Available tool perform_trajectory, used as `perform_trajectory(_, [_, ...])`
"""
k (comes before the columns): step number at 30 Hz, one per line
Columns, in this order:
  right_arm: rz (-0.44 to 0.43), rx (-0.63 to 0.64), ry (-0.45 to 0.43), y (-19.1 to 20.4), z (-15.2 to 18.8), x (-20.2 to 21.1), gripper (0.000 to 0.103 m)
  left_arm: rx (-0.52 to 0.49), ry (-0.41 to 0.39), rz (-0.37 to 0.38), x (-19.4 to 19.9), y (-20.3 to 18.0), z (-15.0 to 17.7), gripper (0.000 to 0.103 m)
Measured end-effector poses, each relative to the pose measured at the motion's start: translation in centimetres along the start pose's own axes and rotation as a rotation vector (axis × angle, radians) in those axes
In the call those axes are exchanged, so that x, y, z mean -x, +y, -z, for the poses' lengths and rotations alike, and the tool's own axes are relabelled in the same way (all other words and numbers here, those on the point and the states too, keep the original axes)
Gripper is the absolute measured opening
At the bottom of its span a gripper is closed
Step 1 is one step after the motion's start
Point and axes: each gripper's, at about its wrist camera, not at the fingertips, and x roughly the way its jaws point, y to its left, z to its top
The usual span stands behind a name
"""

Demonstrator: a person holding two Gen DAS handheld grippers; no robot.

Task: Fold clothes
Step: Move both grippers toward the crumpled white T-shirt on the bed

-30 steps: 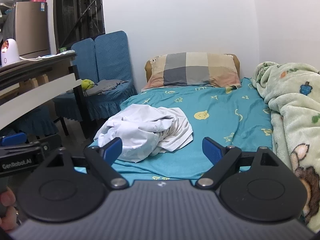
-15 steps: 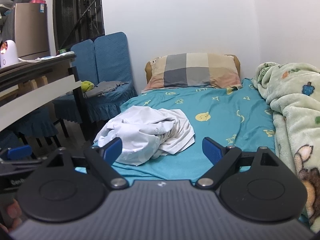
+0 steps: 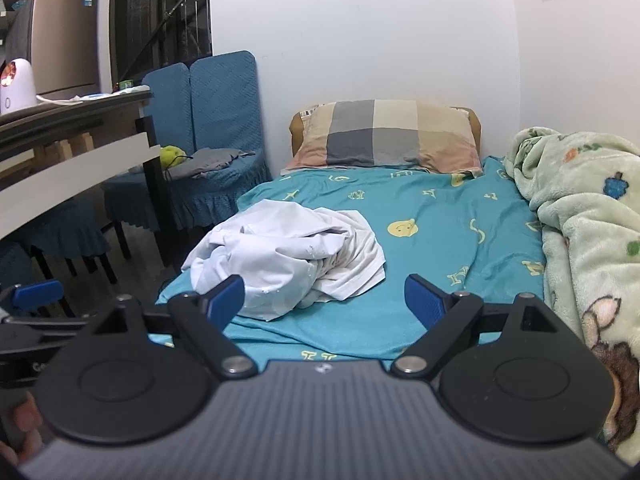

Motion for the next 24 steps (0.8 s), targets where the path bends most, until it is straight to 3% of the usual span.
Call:
perform_trajectory(14, [0.076,-0.026,-0.061,-0.1,-0.5,0.7,0.088,0.060,0.034,0.038,-0.1,1.4,0.0,0.103])
perform_trajectory(19, [0.109,0.001,-0.168,0.2,0.7,1.8,0.088,0.089,0.054,0.056,-0.7,1.9,-0.4,0.103])
perform_trajectory(24, [0.115,-0.006,-0.144,0.1,0.4,1.8,0.088,0.185,0.122,0.103,-3.2,3.2,-1.7,0.102])
